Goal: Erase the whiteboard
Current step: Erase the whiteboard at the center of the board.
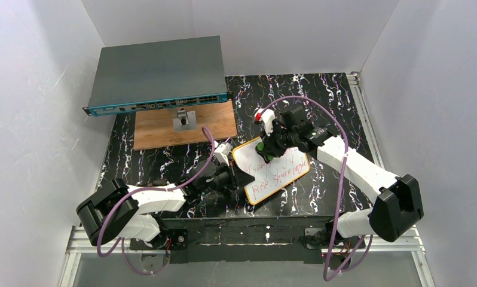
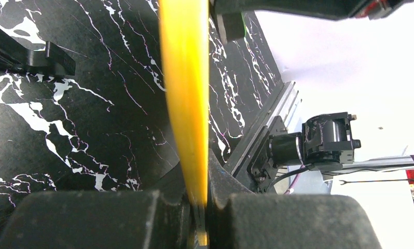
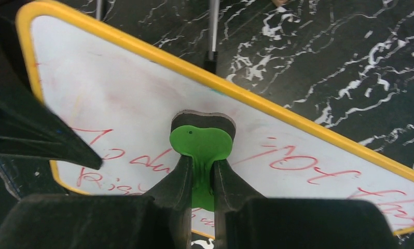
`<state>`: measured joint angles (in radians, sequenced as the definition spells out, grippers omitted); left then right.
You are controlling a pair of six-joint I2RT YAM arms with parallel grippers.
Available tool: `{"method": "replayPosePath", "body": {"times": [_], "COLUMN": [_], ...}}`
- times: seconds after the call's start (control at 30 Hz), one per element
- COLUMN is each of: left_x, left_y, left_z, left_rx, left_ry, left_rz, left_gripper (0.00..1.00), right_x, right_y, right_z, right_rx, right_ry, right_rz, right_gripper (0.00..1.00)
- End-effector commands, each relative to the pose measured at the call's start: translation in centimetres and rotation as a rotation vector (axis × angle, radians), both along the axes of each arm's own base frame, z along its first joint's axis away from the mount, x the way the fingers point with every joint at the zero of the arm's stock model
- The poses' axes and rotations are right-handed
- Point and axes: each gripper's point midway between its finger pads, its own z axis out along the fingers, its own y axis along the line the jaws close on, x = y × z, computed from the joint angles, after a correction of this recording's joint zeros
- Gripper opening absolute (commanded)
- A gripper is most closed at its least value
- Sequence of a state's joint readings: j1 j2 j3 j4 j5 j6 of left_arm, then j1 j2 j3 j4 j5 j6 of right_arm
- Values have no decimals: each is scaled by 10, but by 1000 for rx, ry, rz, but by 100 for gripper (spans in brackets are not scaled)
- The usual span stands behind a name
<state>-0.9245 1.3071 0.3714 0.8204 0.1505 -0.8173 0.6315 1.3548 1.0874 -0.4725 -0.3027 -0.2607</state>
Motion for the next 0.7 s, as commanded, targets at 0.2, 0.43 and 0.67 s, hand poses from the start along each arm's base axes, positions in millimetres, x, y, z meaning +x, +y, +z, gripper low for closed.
{"method": "replayPosePath", "body": {"times": [0.2,0.43,0.67], "left_x": [-18,-18,-19], "left_y": [-7,-8,-14], "left_z": [38,36,35], "left_rx": [-86,-89,-94], "left_ry": [-150,-152,-144], "left_rz": [-114,-119,-140], "left_gripper": [0,0,0], "right_x": [-15,-40,17], "right_y": [-19,5,11], "right_z": [-22,-2,17], "right_rx": [-7,104,113], "right_ry": [-4,56,-30], "right_rz": [144,259,-38], "right_gripper": [1,1,1]}}
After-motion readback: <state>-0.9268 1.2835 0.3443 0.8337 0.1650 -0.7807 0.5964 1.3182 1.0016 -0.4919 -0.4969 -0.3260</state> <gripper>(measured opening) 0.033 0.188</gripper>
